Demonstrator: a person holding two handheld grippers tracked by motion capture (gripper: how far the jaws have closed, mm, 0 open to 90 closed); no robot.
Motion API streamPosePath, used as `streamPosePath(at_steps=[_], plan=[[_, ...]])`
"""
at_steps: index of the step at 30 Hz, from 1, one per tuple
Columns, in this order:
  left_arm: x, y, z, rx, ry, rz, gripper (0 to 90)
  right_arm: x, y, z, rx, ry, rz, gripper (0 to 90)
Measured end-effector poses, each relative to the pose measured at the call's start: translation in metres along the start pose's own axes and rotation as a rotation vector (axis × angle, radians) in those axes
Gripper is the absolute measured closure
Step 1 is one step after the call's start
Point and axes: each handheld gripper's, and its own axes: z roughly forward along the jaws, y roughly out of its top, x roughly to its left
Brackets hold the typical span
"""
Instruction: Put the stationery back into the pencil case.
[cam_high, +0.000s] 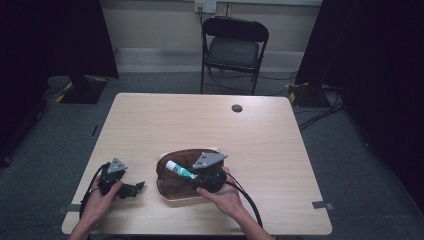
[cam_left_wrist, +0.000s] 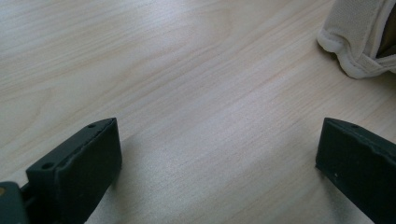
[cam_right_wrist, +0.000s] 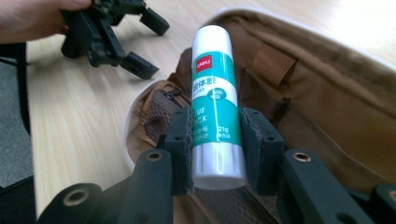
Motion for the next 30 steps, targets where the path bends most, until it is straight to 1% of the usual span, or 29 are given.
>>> streamPosePath(at_steps=[4, 7, 10, 11, 13, 14, 19, 22, 24, 25, 26, 27, 30], plan=[[0.000, 0.000, 0.000, -0.001, 0.000, 0.000, 0.0, -0.003, -0.001, 0.009, 0.017, -0.003, 0.023, 66.1], [0.000, 0.000, 0.000, -0.001, 0.000, 0.000, 0.0, -0.007, -0.003, 0.015, 0.045, -0.025, 0.046, 66.1], [0.000, 0.000, 0.000, -0.001, 0.000, 0.001, 0.0, -0.010, -0.004, 0.018, 0.041, -0.026, 0.070, 66.0], [0.000, 0.000, 0.000, -0.001, 0.000, 0.001, 0.0, -0.011, -0.004, 0.019, 0.041, -0.024, 0.073, 66.0], [0.000, 0.000, 0.000, 0.000, 0.000, 0.000, 0.0, -0.012, -0.004, 0.021, 0.048, -0.036, 0.068, 65.9], [0.000, 0.000, 0.000, -0.001, 0.000, 0.000, 0.0, -0.012, -0.004, 0.021, 0.049, -0.037, 0.073, 65.9], [0.000, 0.000, 0.000, -0.001, 0.000, 0.000, 0.0, -0.016, -0.006, 0.018, 0.031, -0.054, 0.093, 65.6], [0.000, 0.000, 0.000, -0.001, 0.000, 0.000, 0.0, -0.018, -0.007, 0.016, 0.032, -0.065, 0.084, 65.0], [0.000, 0.000, 0.000, -0.001, 0.000, 0.000, 0.0, -0.020, -0.008, 0.014, 0.031, -0.075, 0.089, 63.2], [0.000, 0.000, 0.000, -0.001, 0.000, 0.000, 0.0, -0.020, -0.009, 0.013, 0.032, -0.078, 0.091, 63.8], [0.000, 0.000, 0.000, -0.001, 0.000, 0.000, 0.0, -0.022, -0.010, 0.011, 0.029, -0.078, 0.095, 63.6], [0.000, 0.000, 0.000, 0.000, -0.001, 0.000, 0.0, -0.023, -0.011, 0.010, 0.028, -0.088, 0.097, 62.5], [0.000, 0.000, 0.000, -0.001, 0.000, 0.000, 0.0, -0.027, -0.015, 0.005, 0.020, -0.097, 0.112, 62.9]])
